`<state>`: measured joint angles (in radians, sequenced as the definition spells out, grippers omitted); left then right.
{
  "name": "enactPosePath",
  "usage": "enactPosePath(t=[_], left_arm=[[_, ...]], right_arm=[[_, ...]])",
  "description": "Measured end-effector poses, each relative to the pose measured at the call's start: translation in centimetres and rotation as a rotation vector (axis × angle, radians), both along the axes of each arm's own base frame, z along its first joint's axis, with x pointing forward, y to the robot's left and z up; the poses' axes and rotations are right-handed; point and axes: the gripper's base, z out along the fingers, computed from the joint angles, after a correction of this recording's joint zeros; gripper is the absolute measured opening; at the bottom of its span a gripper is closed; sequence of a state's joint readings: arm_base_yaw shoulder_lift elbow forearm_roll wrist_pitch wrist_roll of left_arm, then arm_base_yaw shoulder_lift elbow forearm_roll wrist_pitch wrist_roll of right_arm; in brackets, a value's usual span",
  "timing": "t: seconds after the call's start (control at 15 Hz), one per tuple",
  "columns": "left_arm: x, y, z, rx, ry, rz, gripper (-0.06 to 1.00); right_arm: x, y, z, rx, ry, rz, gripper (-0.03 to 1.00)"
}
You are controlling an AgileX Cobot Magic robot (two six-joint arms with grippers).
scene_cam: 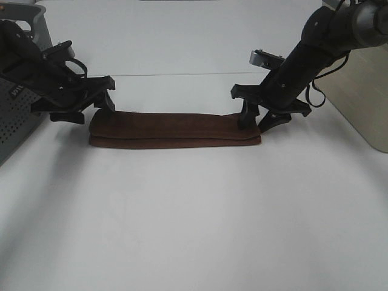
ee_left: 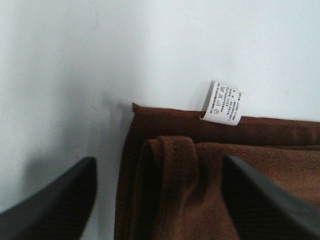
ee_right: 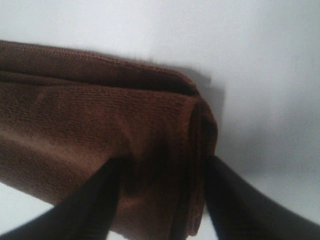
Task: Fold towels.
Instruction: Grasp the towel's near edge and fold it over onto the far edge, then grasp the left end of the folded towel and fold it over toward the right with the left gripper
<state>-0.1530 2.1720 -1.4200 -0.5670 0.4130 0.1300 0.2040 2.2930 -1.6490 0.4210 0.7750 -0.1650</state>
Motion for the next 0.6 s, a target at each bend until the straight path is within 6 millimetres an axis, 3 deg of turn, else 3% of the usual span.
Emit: enactPosePath(t=[0.07, 0.2, 0.4, 0.6], left_arm=[[0.0, 0.0, 0.0, -0.001, 0.003, -0.001, 0.82], [-0.1, 0.0, -0.2, -0.001, 0.014, -0.007, 0.88], [-0.1, -0.1, -1.1, 0.001, 0.042, -0.012, 0.85], [0.0, -0.3, -2.1, -0.004, 0.084, -0.030, 0.81]], right_arm=[[0.2, 0.0, 0.3, 0.001, -0.003, 0.004, 0.67], [0.0, 0.0, 1.4, 0.000, 0.007, 0.025, 0.83], [0.0, 0.0, 3.3, 0.003, -0.034, 0.028, 0.85], [-0.1, 0.0, 3.7, 0.004, -0.042, 0.029, 0.85]])
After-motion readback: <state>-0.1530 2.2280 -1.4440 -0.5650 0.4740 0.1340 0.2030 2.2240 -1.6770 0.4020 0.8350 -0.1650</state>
